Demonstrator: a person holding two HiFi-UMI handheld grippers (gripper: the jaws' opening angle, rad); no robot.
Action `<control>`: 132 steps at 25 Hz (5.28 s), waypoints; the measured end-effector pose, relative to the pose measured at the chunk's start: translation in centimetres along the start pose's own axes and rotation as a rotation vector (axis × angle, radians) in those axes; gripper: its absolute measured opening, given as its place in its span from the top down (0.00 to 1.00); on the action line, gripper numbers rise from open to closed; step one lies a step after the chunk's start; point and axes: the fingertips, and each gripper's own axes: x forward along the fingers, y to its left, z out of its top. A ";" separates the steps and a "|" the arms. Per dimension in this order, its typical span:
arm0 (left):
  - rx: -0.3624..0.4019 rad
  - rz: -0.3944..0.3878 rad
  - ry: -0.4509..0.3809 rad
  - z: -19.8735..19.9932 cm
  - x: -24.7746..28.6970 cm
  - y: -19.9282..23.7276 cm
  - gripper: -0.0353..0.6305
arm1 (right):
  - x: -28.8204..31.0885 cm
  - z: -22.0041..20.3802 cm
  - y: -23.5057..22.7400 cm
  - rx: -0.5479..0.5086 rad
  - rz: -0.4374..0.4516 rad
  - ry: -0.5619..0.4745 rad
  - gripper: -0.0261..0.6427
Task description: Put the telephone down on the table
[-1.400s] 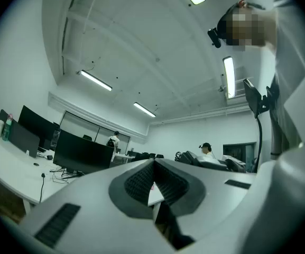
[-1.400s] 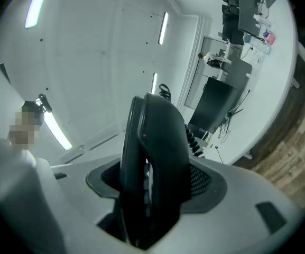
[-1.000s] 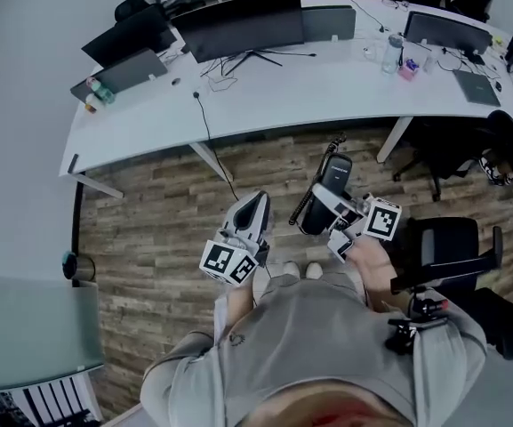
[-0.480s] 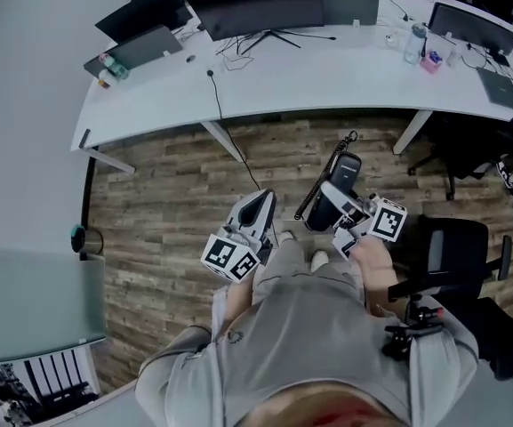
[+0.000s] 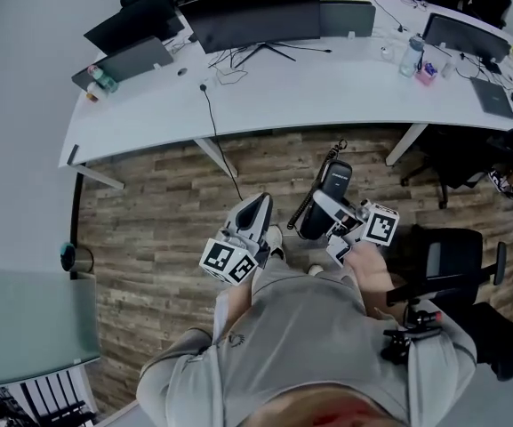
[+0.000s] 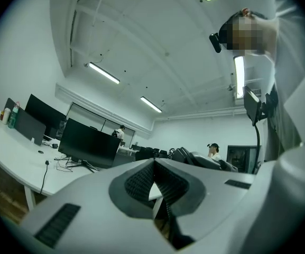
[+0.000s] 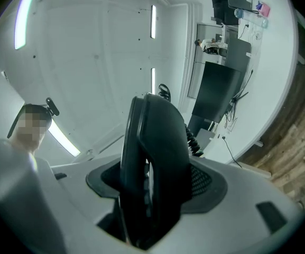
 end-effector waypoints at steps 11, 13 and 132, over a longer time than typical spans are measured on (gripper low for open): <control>-0.055 -0.014 0.002 1.5 2.5 12.3 0.93 | 10.8 0.5 -2.9 0.011 -0.017 0.050 0.51; -0.057 -0.040 0.015 1.6 3.4 13.6 0.93 | 12.3 1.0 -3.3 0.010 -0.013 0.040 0.51; -0.082 0.188 -0.139 14.6 36.9 56.7 0.93 | 47.2 32.0 -35.7 -0.057 -0.105 0.151 0.52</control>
